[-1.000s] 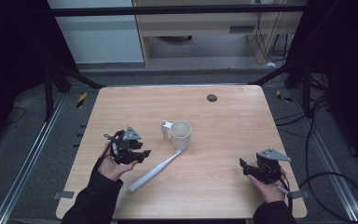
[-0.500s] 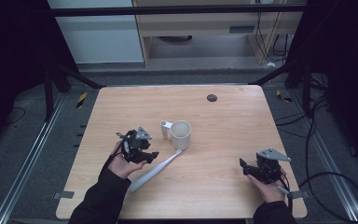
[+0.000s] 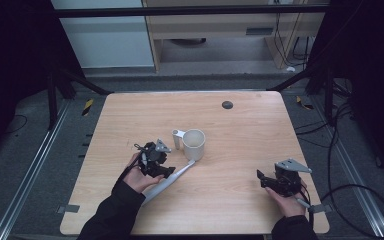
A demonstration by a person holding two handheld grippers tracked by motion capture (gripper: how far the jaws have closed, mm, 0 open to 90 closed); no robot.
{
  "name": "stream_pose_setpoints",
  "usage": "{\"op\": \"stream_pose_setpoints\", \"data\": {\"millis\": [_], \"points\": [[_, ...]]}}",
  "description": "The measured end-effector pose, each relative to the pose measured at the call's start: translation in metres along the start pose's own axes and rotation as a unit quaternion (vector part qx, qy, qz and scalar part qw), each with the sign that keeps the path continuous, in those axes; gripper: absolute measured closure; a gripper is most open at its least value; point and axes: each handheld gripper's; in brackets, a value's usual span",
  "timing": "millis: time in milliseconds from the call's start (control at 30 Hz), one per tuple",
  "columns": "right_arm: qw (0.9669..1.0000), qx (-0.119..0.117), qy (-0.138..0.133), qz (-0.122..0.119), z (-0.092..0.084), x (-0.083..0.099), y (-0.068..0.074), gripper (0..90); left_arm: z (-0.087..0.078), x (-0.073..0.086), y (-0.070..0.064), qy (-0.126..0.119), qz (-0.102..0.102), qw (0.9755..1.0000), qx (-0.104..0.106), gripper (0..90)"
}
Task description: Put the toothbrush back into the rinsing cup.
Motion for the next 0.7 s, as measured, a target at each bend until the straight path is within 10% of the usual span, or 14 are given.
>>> {"op": "stream_pose_setpoints", "data": {"millis": [700], "points": [[1.0000, -0.002, 0.002, -0.001, 0.000, 0.000, 0.001, 27.0, 0.017, 0.003, -0.007, 0.048, 0.014, 0.9986, 0.018, 51.2]]}}
Point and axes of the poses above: each handheld gripper's, and its own axes: z roughly forward along the jaws, x roughly out of its underside, y roughly to its left, and after that the axes turned 7 degrees about y, right-handed
